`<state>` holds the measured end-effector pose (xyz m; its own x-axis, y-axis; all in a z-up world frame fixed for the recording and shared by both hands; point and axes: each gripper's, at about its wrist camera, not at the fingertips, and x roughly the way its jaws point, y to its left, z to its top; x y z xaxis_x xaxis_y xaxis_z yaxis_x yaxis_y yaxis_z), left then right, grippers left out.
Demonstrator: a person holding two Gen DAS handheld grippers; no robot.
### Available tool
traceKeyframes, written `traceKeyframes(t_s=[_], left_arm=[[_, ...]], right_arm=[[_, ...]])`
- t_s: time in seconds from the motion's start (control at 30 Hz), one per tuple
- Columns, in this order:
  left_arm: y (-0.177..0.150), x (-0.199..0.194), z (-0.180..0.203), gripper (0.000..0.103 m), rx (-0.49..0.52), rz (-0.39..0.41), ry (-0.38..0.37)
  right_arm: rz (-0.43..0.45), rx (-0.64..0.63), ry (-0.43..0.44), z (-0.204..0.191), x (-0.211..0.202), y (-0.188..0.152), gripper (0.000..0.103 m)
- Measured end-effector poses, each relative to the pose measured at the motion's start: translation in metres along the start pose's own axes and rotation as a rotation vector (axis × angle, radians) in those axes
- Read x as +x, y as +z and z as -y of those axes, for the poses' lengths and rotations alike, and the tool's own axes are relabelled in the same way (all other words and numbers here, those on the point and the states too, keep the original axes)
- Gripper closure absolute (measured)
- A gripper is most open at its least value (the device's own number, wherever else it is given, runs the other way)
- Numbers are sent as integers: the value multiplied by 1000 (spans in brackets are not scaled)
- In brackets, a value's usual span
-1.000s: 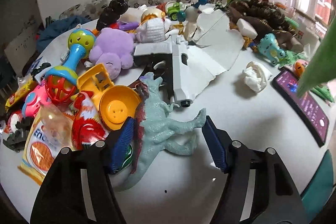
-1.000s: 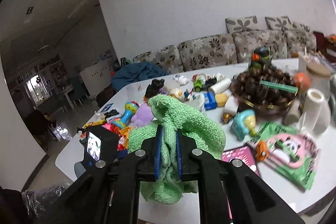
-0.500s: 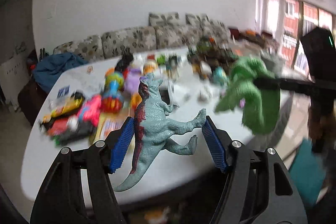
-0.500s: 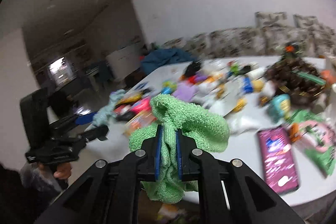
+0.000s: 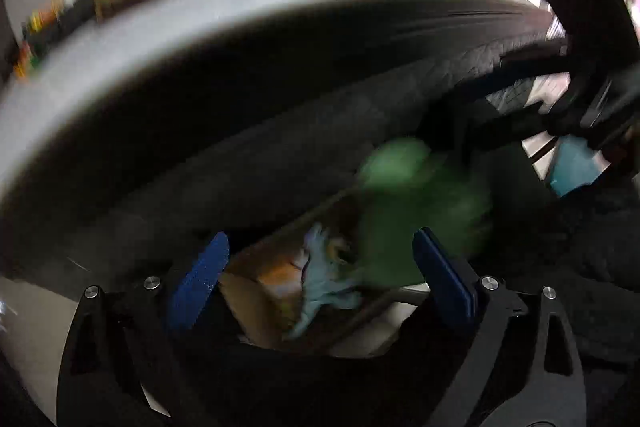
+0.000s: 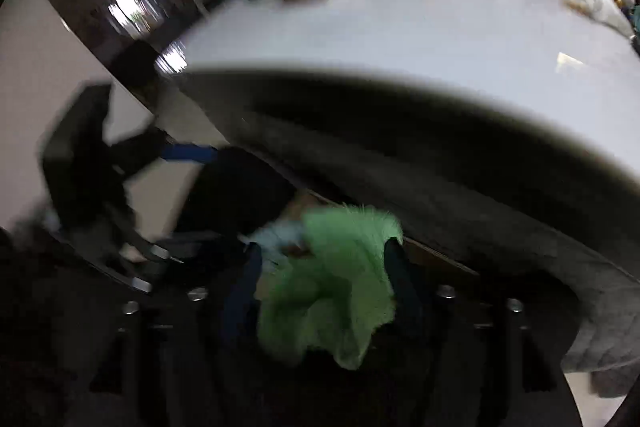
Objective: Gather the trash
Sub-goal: 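Drop the green towel and grey dinosaur into the cardboard box, then grasp the yellow snack bag with the left tool while the right tool grasps the rooster wrapper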
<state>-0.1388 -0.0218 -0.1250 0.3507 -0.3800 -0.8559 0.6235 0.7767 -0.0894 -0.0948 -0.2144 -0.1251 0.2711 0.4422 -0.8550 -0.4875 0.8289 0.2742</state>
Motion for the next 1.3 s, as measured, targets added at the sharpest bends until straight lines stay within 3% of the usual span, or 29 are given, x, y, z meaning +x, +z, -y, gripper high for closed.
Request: traceKeyframes(t_s=[0.1, 0.17, 0.3, 0.4, 0.53, 0.6, 0.83, 1.0, 1.17, 1.3], left_arm=[[0, -10, -10, 12, -38, 30, 15], [5, -28, -11, 12, -25, 92, 34], [24, -60, -14, 12, -32, 210, 57], [35, -75, -16, 12, -68, 276, 84], [43, -78, -34, 12, -142, 303, 96], [42, -80, -39, 12, -175, 310, 91], [46, -83, -51, 12, -201, 335, 91], [53, -86, -54, 12, -223, 347, 102], [76, -88, -69, 12, -296, 380, 145], [113, -74, -83, 12, -376, 375, 188]], right_arm=[[114, -76, 19, -16, -32, 19, 48], [219, -119, -29, -23, -56, 40, 40], [380, -111, -181, -14, -68, 111, 39], [385, -93, -211, 2, -43, 162, 41], [294, -54, -194, 24, -6, 206, 60], [257, -30, -191, 28, 5, 215, 65], [202, -47, -211, 28, 29, 239, 57], [210, 8, -145, 38, 33, 250, 60], [281, 48, -96, 46, 2, 230, 60], [318, 91, -38, 53, -29, 201, 61]])
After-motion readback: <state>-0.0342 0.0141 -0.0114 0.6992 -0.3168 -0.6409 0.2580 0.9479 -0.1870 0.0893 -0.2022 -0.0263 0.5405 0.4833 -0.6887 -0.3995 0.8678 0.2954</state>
